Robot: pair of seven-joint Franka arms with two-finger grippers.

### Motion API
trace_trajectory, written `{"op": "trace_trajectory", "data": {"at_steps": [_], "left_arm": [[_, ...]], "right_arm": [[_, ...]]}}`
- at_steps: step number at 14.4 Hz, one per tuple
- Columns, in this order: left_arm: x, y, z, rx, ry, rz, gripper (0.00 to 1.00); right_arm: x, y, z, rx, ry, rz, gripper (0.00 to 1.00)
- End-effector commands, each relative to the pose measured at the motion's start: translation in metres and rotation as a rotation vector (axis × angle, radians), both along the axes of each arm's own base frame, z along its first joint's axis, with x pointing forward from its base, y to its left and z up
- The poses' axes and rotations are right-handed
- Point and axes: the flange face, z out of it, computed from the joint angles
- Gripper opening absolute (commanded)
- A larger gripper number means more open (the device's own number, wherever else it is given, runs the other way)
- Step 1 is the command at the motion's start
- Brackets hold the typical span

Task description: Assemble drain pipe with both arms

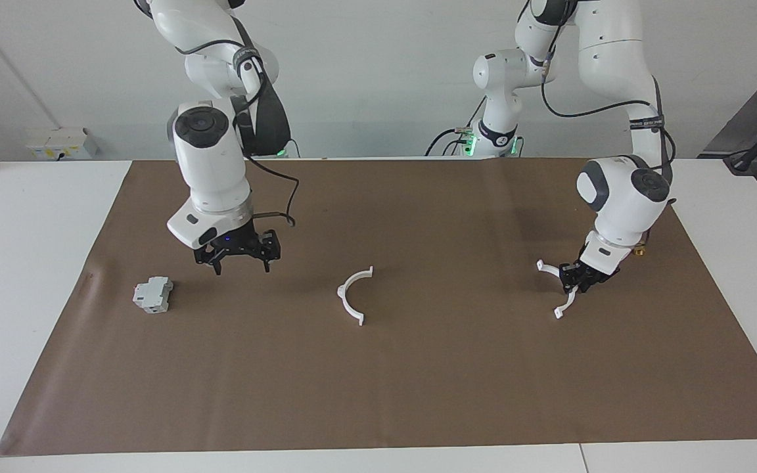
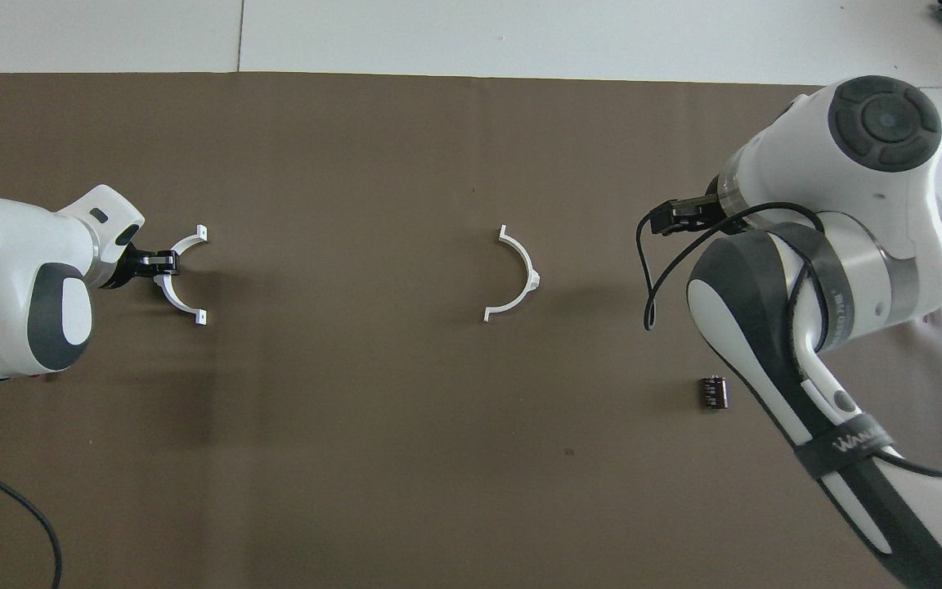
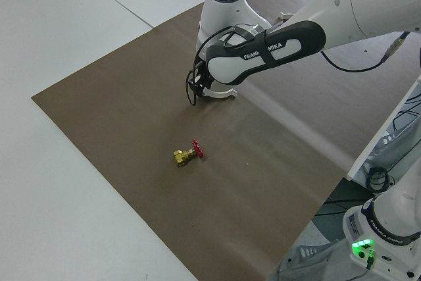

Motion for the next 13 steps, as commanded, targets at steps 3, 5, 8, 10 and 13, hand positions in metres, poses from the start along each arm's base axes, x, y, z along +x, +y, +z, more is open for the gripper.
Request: {"op": "trace_trajectory", "data": {"at_steps": [3, 5, 8, 10, 13], "left_arm": [[0.008, -0.004, 0.010, 0.015, 0.002, -0.025, 0.00], [0.041, -0.020, 0.057, 0.012, 0.043, -0.057, 0.00], [0.077, -0.056, 0.102, 0.011, 0.039, -0.112, 0.00], [0.082, -0.113, 0.105, 0.059, -0.041, -0.281, 0.00], [0.085, -0.187, 0.098, 0.126, -0.187, -0.480, 0.00]], "right_arm": [[-0.022, -0.024, 0.047, 0.022, 0.013, -0.002, 0.99], [-0.032, -0.027, 0.067, 0.011, 0.017, -0.008, 0.99], [-0.037, -0.037, 0.091, 0.010, 0.045, -0.015, 1.00], [-0.038, -0.052, 0.102, 0.026, 0.053, -0.024, 1.00], [-0.040, -0.093, 0.109, 0.038, 0.064, 0.010, 0.99]]}}
